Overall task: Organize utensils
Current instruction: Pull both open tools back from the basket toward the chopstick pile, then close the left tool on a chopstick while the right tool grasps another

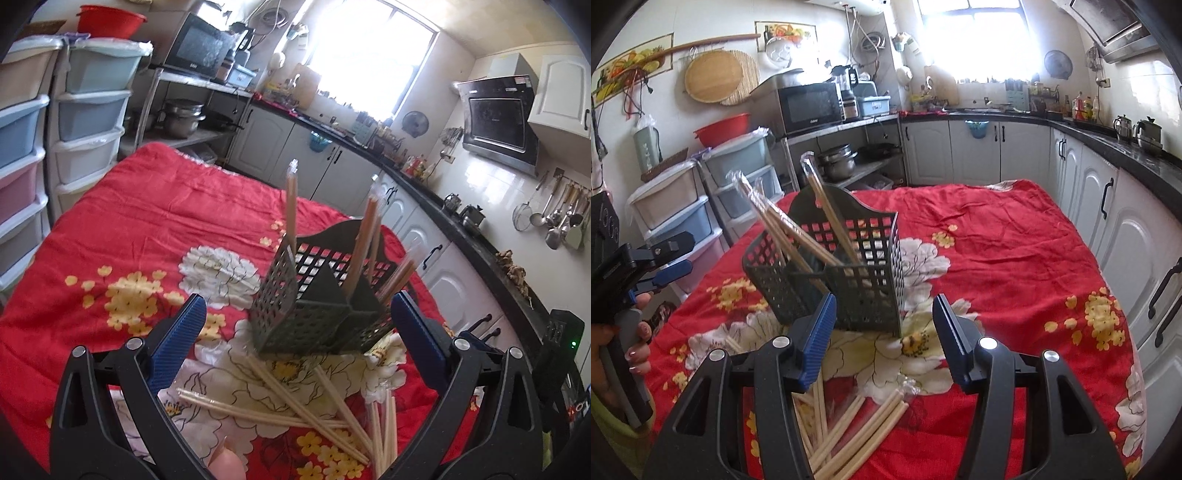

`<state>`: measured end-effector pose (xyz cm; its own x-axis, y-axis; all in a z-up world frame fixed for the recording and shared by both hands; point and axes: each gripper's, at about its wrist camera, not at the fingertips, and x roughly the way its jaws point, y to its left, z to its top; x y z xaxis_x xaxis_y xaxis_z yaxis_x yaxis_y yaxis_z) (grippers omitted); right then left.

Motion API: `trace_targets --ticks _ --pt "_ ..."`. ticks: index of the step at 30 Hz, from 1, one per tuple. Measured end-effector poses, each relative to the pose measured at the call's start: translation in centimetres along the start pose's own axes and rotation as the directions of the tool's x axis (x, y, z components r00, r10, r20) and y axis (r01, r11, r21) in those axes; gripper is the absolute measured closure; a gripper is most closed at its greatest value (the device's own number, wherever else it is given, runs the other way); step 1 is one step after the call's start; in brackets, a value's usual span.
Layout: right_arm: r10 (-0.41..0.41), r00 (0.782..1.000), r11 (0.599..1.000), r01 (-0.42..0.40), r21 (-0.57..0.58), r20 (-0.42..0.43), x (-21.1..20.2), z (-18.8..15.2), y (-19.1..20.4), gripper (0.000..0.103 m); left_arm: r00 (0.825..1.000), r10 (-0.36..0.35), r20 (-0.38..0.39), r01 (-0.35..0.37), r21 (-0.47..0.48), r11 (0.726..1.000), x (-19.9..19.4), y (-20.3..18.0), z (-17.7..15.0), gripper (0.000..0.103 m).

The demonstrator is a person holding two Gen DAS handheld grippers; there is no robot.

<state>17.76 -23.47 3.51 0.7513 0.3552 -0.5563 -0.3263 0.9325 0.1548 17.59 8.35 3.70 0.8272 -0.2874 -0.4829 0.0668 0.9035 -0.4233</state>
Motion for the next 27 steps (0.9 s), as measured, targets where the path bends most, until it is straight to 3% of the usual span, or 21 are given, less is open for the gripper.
trace_targets --ticks 15,27 --pt "0.047 0.991 0.997 -0.053 -0.047 -0.124 1.8 -2.6 1.0 0.060 0.993 0.029 -0.115 -0.034 -0.036 0.999 3.2 1.5 -3.0 0.011" --pt "0.048 0.967 0.994 -0.072 -0.085 -0.250 4.2 -5.1 2.1 0.067 0.982 0.024 -0.189 -0.035 -0.057 0.998 5.1 2.1 -4.7 0.011"
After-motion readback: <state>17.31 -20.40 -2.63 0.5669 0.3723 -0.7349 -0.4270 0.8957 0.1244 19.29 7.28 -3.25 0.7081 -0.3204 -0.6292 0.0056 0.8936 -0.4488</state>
